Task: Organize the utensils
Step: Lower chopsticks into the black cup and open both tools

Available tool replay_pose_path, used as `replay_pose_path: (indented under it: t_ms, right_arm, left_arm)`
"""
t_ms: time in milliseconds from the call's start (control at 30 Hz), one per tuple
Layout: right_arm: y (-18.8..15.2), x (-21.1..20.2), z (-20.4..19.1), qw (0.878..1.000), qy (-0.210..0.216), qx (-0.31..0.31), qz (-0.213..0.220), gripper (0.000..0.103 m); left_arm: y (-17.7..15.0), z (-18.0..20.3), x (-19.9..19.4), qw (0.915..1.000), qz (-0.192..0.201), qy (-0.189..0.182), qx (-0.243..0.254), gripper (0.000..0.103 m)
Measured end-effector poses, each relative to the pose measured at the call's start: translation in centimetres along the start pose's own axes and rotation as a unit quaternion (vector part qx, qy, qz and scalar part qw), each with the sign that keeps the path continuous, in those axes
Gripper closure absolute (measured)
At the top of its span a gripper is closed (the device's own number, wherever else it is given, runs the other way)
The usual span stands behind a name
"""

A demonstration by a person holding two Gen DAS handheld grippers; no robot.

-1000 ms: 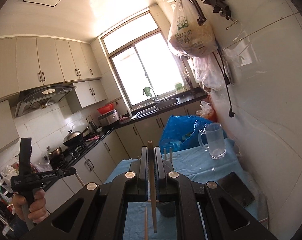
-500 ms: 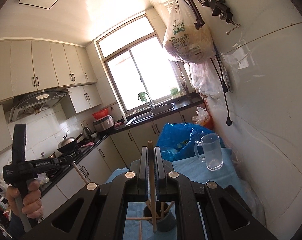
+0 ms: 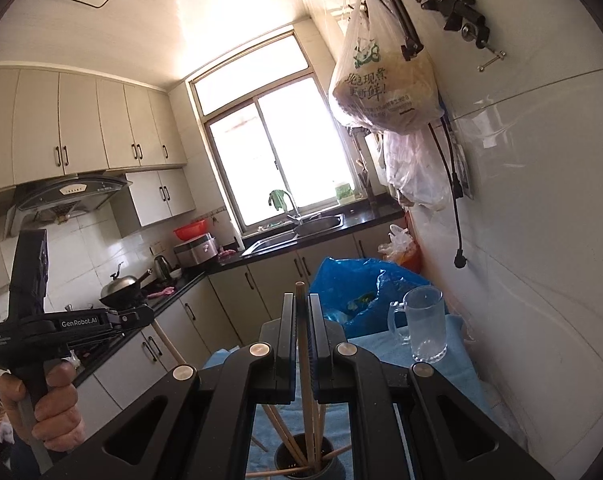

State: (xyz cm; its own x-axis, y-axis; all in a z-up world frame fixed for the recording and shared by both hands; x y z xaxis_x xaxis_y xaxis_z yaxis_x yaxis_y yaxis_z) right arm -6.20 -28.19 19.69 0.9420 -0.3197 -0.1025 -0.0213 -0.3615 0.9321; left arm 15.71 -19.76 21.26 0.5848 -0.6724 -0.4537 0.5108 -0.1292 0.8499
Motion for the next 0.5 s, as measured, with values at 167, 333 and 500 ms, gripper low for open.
replay_pose_path:
  t_ms: [167,333,500]
  right_arm:
    - [-1.4,1.8,0.2,1.0,-0.008,-0.006,-0.016,0.098]
    - [-2.9,3.3,0.7,0.999,-0.013,-0.01,-0.037,0.098]
    - [-4.0,4.4,1.2,0.998,-0.018,-0.01,-0.055,0.098]
  left_arm:
    - [-1.0,-0.1,1.7,0.9999,-0.013,-0.002,0.0,0.096]
    - [-2.1,-0.9,3.2,0.9996,-0.029,0.002,-0.007,0.096]
    - [-2.8,-1.6,4.0,0.9992,-0.038,0.001,-0.012,0.096]
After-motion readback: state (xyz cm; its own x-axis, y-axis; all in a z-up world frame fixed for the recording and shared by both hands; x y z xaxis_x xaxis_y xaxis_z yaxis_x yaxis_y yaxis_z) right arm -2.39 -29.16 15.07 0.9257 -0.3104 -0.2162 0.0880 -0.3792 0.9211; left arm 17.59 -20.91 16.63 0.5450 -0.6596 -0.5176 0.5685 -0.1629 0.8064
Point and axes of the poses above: each gripper's, at about its wrist camera, not at the fingertips, and x roughly the way its jaws point, z to its right, y to its top, the point moved 3 cm from there along x, roughly the way its jaws point, and after that the axes turned 5 degrees about z, right-handed, at the moved point
